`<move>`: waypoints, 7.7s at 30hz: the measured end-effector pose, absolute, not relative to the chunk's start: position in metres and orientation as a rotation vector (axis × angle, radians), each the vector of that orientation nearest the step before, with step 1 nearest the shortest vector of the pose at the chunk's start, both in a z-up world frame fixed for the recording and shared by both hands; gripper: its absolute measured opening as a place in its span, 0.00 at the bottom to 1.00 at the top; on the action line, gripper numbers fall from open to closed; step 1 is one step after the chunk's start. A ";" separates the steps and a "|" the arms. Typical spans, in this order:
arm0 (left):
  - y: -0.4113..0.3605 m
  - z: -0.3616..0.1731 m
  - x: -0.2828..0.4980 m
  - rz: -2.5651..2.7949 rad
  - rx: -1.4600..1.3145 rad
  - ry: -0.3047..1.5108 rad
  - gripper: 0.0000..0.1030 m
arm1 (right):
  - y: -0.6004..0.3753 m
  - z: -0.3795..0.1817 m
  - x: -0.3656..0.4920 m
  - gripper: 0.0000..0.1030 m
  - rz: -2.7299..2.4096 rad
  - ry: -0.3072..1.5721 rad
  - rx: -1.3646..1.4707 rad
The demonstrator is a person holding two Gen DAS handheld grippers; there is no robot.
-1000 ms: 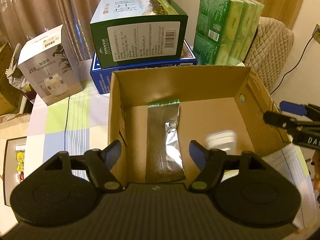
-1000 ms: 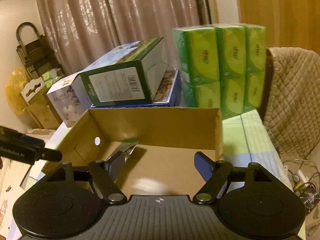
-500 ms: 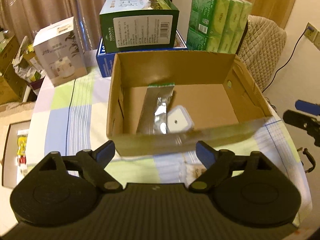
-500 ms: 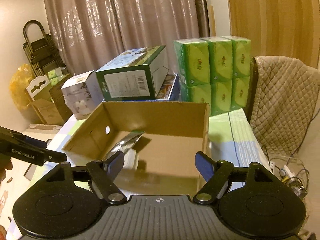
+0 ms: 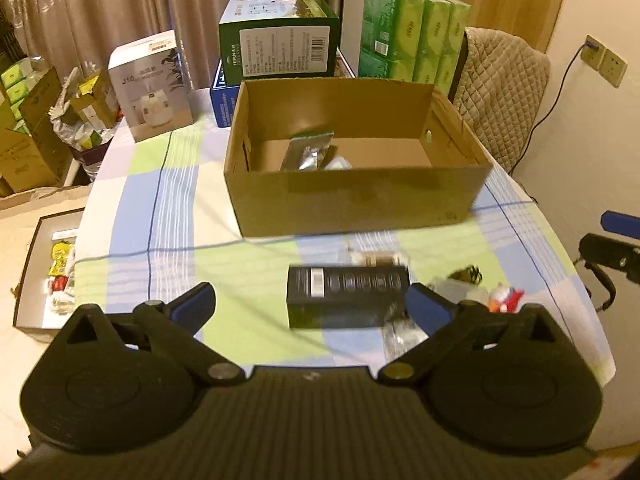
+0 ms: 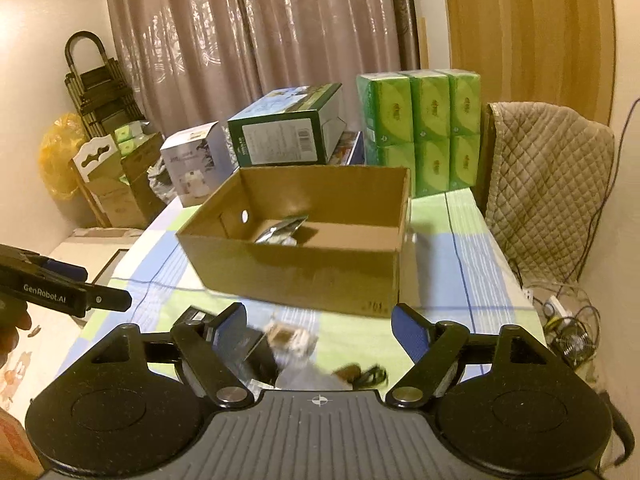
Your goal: Organize objects
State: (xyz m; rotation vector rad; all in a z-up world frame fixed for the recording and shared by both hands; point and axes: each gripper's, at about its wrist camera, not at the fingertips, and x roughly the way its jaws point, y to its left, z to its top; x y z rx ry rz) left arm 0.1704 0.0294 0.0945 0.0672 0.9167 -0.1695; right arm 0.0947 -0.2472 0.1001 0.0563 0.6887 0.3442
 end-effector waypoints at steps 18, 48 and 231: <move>0.013 0.064 0.076 -0.168 0.076 0.883 0.99 | -0.278 0.060 -0.001 0.76 0.221 0.723 0.113; -0.016 0.034 0.075 -0.202 0.074 0.927 0.99 | -0.288 0.043 -0.008 0.76 0.205 0.758 0.122; -0.012 0.103 0.177 -0.213 0.011 0.826 0.59 | -0.250 0.116 0.139 0.64 0.320 0.738 0.006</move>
